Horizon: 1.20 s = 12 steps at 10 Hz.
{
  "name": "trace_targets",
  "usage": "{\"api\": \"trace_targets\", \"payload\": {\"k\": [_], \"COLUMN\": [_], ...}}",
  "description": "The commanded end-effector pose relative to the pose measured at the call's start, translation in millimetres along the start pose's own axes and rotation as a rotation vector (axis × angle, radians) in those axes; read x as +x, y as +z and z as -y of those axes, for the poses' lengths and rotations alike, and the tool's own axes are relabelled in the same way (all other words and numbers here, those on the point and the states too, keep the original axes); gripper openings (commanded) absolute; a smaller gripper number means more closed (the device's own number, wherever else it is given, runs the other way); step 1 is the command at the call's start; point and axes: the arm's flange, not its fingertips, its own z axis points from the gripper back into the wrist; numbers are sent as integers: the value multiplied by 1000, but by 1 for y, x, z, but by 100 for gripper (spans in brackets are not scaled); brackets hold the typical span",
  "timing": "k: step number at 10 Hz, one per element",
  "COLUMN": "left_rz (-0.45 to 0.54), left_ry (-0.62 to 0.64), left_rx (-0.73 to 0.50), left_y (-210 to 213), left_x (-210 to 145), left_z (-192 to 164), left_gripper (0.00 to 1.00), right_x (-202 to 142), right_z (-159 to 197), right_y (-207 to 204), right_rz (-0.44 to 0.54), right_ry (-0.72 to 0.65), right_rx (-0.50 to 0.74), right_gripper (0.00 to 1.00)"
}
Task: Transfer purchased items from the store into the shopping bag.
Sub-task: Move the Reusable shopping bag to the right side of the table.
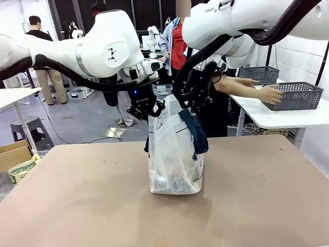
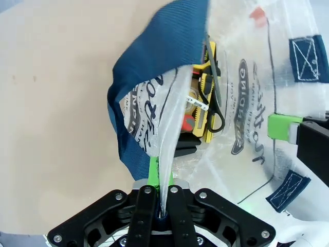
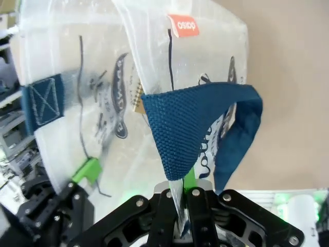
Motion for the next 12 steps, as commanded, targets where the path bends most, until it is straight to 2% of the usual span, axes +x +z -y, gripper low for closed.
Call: {"api": "trace_targets", "payload": {"k": [1, 9, 10, 12], "left_rz": [7, 60, 33, 33], "left_ry": [16, -5, -9, -9], "left_rx": [-34, -102, -41, -41], "left_y": [-4, -3, -7, -7], "left_x": [7, 6, 10, 10], "left_z": [6, 13, 14, 14], "left_gripper": [0, 0, 0, 0], "right_x": [10, 32, 29, 27], "right_z": [-11, -40, -33, -32], "right_y": [5, -11, -7, -15], "right_rz": [20, -10, -3, -6], "right_ry": [26, 62, 67, 62], "right_rx": [-6, -38, -14, -27], "right_gripper": [0, 0, 0, 0]}}
